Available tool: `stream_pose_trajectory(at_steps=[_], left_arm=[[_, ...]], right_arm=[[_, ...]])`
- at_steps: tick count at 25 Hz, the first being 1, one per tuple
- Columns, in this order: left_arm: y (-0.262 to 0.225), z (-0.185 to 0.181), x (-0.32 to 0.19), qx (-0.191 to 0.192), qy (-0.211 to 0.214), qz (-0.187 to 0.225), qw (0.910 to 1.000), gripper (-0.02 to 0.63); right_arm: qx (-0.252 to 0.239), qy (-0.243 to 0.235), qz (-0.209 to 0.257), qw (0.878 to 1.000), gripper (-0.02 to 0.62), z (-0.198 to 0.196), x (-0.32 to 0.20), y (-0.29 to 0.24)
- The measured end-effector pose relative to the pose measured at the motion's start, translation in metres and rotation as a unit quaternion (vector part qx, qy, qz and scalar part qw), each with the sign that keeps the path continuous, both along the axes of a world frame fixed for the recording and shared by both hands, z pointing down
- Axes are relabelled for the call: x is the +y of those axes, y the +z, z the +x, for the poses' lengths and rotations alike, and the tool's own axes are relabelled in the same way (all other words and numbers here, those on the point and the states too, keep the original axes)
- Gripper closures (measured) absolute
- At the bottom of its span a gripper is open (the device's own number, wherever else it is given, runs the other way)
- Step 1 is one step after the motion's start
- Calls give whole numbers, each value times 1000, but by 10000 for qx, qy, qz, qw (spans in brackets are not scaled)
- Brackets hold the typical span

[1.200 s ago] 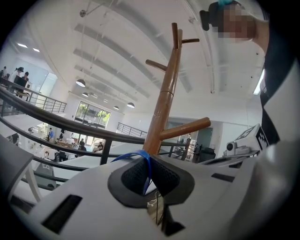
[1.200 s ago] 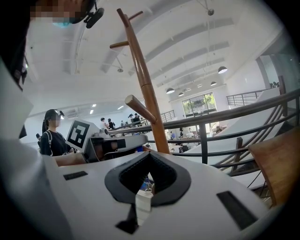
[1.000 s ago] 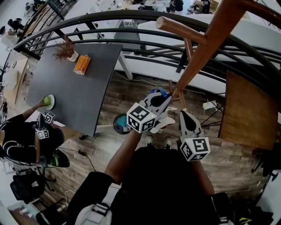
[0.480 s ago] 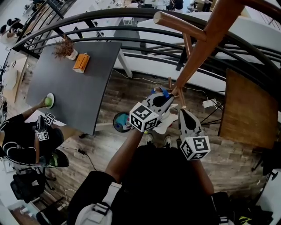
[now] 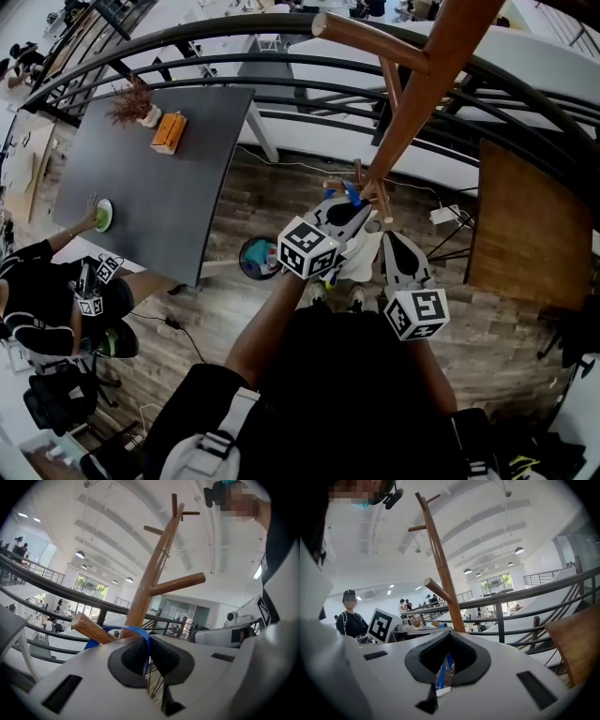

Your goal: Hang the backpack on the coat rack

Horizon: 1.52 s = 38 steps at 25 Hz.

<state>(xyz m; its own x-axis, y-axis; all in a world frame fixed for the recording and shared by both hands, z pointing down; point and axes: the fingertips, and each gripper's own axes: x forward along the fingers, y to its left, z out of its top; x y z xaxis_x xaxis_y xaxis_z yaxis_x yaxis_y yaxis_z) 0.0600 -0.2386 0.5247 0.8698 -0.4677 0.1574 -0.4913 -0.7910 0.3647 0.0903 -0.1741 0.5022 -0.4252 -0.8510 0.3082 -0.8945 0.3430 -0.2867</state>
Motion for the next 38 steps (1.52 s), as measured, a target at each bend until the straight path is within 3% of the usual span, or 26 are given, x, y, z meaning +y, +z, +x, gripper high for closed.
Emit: stream_pose_trajectory(at_steps=[38], left_arm=[[43,18,8,-188,-176,-336,9991,594]], right_arm=[[-37,80,-53,9999,584,11,4,6]])
